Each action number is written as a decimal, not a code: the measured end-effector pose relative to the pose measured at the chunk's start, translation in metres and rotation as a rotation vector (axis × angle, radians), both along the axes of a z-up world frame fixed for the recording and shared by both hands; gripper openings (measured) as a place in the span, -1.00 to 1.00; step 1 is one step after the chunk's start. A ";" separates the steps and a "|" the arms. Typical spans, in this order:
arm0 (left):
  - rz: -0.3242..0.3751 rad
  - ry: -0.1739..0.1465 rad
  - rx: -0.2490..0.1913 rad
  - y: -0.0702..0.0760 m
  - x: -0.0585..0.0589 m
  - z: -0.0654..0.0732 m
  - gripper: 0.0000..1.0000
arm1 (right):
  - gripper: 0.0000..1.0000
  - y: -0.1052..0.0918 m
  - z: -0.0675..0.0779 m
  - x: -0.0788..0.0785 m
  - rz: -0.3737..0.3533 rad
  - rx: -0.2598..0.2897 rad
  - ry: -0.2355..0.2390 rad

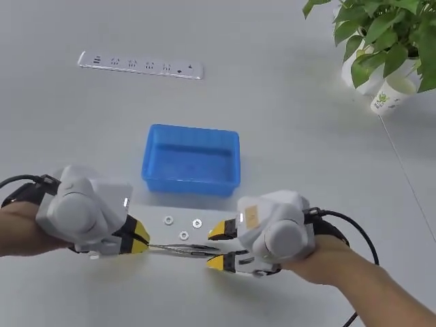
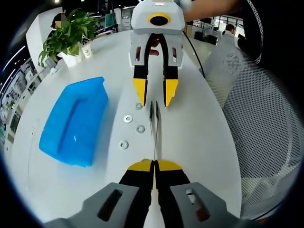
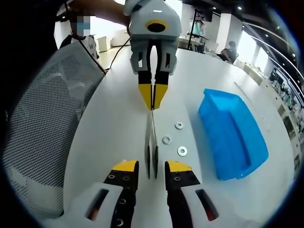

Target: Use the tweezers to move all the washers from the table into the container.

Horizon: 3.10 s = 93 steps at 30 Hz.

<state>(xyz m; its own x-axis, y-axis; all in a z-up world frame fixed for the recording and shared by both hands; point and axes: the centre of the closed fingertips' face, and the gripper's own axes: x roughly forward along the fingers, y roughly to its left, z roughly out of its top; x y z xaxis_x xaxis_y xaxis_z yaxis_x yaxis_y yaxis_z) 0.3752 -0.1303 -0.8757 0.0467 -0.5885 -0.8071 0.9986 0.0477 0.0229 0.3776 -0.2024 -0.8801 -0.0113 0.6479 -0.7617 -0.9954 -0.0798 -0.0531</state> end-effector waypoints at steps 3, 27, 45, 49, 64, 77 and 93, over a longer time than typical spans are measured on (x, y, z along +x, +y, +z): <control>-0.006 -0.013 0.001 0.000 0.000 0.004 -0.91 | -0.54 0.002 0.000 0.000 0.006 -0.001 -0.002; -0.037 -0.059 -0.032 -0.018 -0.002 0.044 -0.91 | -0.68 0.013 -0.003 -0.004 0.056 -0.011 -0.014; -0.070 -0.099 -0.102 -0.039 -0.002 0.082 -0.91 | -0.77 0.011 0.010 0.000 0.018 0.017 -0.037; -0.082 -0.107 -0.111 -0.043 -0.003 0.089 -0.91 | -0.77 0.013 0.013 -0.001 0.013 0.026 -0.039; -0.117 -0.117 -0.154 -0.061 -0.008 0.103 -0.91 | -0.77 0.023 0.014 -0.008 -0.001 0.059 -0.021; -0.149 -0.109 -0.209 -0.080 -0.006 0.105 -0.89 | -0.79 0.017 0.015 -0.008 -0.022 0.073 -0.009; -0.139 -0.063 -0.206 -0.082 -0.005 0.085 -0.88 | -0.78 0.016 0.015 -0.008 -0.038 0.086 0.000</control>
<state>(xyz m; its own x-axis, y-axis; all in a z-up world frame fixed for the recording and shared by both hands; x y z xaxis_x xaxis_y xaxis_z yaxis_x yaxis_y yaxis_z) 0.3697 -0.2123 -0.7906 0.0002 -0.7444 -0.6677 0.9928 -0.0801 0.0896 0.3699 -0.1864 -0.8654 0.0145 0.7112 -0.7029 -0.9976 -0.0373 -0.0583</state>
